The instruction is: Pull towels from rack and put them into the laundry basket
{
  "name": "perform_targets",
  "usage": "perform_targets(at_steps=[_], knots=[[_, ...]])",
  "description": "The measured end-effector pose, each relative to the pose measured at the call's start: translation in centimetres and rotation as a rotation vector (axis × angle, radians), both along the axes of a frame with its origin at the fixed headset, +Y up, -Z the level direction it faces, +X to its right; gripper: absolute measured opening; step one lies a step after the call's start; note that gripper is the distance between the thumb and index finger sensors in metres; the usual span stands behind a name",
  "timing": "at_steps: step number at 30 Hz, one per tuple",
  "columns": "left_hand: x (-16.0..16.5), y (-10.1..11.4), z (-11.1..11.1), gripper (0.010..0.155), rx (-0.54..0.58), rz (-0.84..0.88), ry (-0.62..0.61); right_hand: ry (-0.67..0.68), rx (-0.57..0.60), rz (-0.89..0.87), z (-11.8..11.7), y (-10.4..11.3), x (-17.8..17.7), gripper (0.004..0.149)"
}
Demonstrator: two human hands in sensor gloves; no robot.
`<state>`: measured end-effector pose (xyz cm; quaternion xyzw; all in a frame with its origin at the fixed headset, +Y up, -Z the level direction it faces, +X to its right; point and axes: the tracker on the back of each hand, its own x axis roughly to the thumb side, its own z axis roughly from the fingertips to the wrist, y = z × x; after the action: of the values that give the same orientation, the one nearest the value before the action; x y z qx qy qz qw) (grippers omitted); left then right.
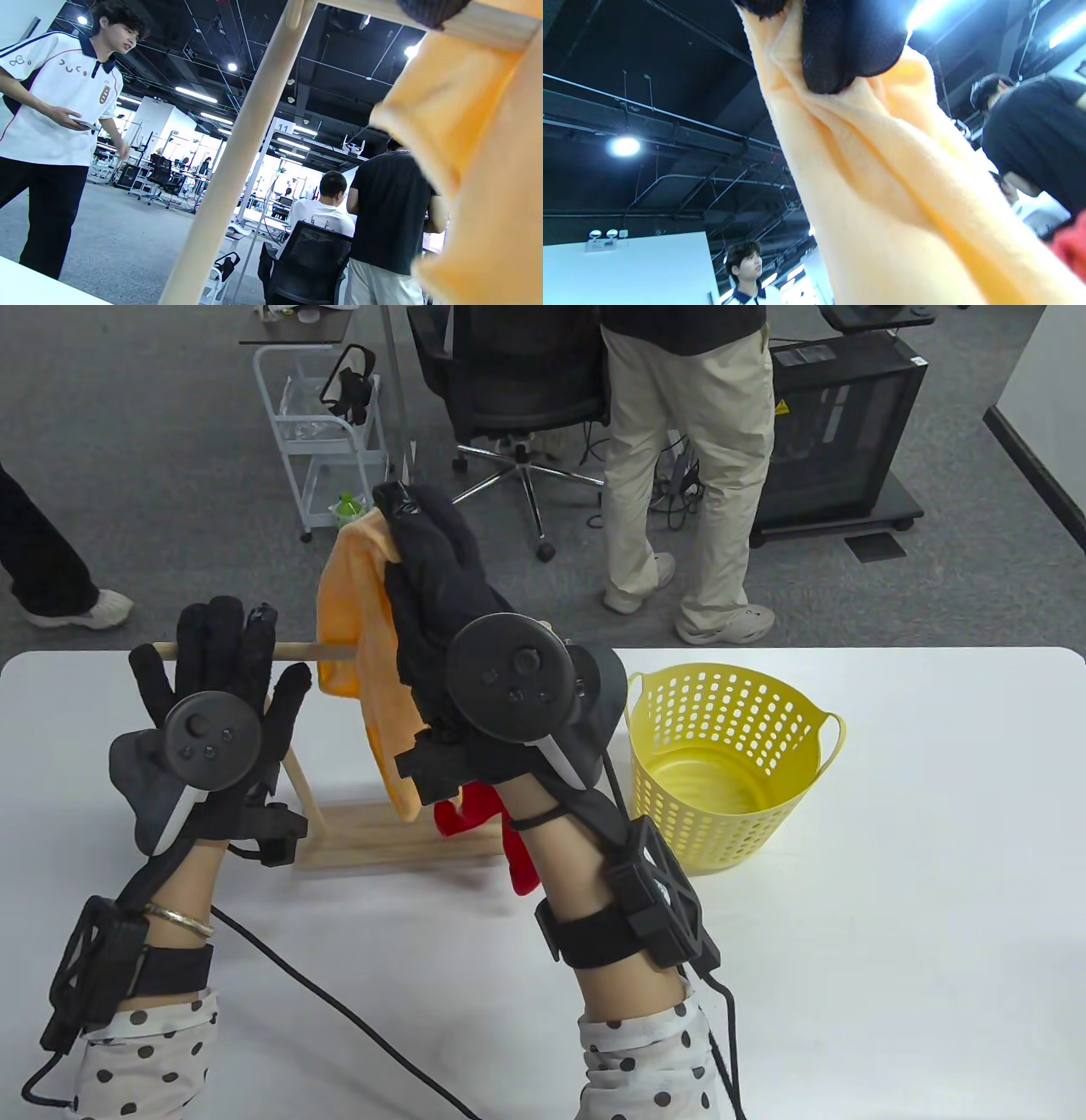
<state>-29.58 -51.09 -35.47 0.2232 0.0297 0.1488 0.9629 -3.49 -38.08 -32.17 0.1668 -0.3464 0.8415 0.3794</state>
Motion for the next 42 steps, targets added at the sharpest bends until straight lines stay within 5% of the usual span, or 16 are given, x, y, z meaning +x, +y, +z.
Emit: perform_targets(at_steps=[13, 23, 31, 42], knots=[[0.0, -0.1, -0.1, 0.067, 0.008, 0.005, -0.001, -0.227, 0.129, -0.02, 3.2, 5.2, 8.8, 0.053], [0.1, -0.2, -0.1, 0.067, 0.015, -0.001, 0.001, -0.51, 0.156, 0.134, 4.5, 6.5, 13.8, 0.055], [0.1, -0.2, 0.0, 0.068, 0.013, -0.008, 0.003, -0.631, 0.043, 0.217, 2.2, 3.2, 16.5, 0.055], [0.2, -0.3, 0.1, 0.067, 0.013, -0.014, 0.007, -0.541, -0.141, 0.16, -2.6, -3.9, 18.5, 0.055]])
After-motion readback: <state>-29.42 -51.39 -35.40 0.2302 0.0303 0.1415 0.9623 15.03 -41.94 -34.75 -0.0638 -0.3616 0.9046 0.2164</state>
